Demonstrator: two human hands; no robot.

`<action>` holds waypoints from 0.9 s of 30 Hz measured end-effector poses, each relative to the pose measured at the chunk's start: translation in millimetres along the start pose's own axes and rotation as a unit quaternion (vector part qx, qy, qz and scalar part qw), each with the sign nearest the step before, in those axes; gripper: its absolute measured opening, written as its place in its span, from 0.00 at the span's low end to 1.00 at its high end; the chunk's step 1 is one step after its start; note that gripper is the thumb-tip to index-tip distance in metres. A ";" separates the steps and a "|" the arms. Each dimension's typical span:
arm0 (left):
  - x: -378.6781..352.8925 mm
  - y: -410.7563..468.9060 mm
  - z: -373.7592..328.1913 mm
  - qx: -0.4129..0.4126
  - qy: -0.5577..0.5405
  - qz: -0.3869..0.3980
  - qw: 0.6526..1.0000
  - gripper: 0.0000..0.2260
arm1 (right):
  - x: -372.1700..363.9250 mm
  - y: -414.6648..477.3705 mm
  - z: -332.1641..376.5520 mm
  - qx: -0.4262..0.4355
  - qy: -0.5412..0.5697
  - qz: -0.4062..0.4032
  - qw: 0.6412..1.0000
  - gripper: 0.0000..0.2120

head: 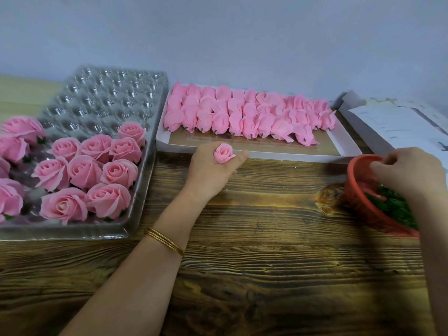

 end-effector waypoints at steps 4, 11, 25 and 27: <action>0.5 -0.7 -0.7 0.002 0.001 0.006 1.000 0.18 | 5.0 -2.6 -1.4 -0.001 0.045 -0.016 0.999 0.08; 1.8 -1.0 -1.2 0.009 0.014 0.006 1.000 0.18 | 13.7 -5.5 -2.0 -0.035 0.120 -0.008 0.992 0.09; 1.8 -0.4 0.3 0.021 0.017 0.006 1.000 0.16 | 41.2 -33.1 35.9 -0.022 0.405 -0.023 0.914 0.03; 2.3 -0.6 0.0 0.020 0.024 0.005 1.000 0.16 | 40.6 -44.0 61.3 0.020 0.511 0.012 0.859 0.06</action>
Point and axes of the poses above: each hand's wrist, its own y-axis towards the middle knuckle, its own x-axis out of the back of the hand, z = x × y, the point moved 2 cm from there along y, towards the middle knuckle, and after that the axes turned 11 degrees about y, right-handed, at the moved point
